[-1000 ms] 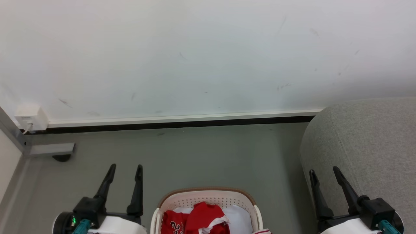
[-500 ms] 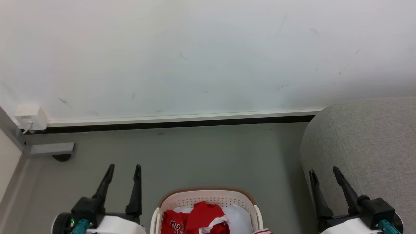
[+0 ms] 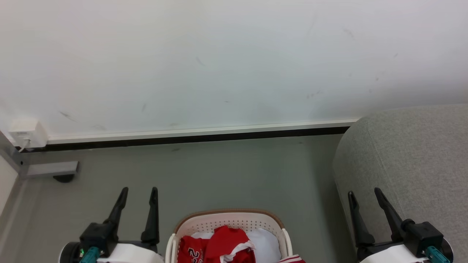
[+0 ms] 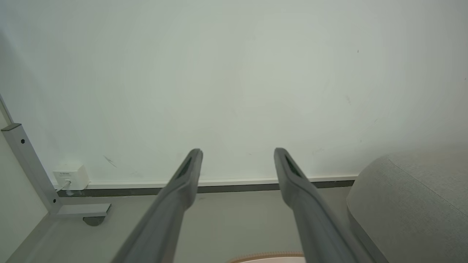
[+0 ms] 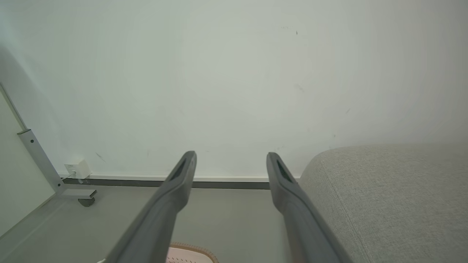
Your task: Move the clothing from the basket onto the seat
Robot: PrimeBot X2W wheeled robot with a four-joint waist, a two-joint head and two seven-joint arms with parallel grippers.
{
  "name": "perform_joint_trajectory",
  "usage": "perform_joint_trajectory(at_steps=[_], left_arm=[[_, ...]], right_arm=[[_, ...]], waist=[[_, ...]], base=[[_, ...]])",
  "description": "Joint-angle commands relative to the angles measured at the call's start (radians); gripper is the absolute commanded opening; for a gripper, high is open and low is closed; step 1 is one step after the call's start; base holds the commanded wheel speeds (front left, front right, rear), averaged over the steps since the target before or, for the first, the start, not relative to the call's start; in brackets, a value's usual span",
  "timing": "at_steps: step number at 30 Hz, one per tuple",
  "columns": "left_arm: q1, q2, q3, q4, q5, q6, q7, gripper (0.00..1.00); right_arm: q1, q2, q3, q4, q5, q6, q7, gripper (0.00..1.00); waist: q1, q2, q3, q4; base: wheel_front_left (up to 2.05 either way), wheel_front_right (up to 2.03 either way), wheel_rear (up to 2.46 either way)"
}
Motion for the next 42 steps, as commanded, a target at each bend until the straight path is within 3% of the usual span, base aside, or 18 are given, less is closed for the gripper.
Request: perform_joint_trajectory(at_steps=[1,9,20,32,42], left_arm=[[-0.005,0.002,0.002,0.007,-0.009,0.003,-0.001,1.0],[-0.025,0.003,-0.01,0.033,-0.017,0.008,-0.001,1.0],[-0.106,0.021,-0.007,0.123,0.012,-0.032,-0.001,1.0],[-0.298,0.11,-0.057,0.478,0.017,-0.09,0.017,1.0],[-0.452,0.168,-0.132,0.769,0.035,-0.106,0.079,1.0]], right_arm=[[-0.011,-0.006,0.0,0.004,0.008,-0.002,-0.003,1.0],[-0.024,-0.006,-0.005,0.006,0.018,-0.002,-0.003,1.0],[-0.075,-0.006,-0.038,-0.043,0.032,-0.002,-0.002,1.0],[-0.149,-0.005,-0.08,-0.129,0.06,-0.002,-0.002,1.0],[-0.199,-0.005,-0.102,-0.228,0.12,-0.002,-0.002,1.0]], waist=[[0.0,0.0,0.004,-0.007],[0.0,0.0,0.044,-0.06],[0.0,0.0,0.17,-0.171],[0.0,0.0,0.32,-0.279],[0.0,0.0,0.459,-0.362]], base=[[0.0,0.0,0.0],[0.0,0.0,0.0],[0.0,0.0,0.0],[0.0,0.0,0.0],[0.0,0.0,0.0]])
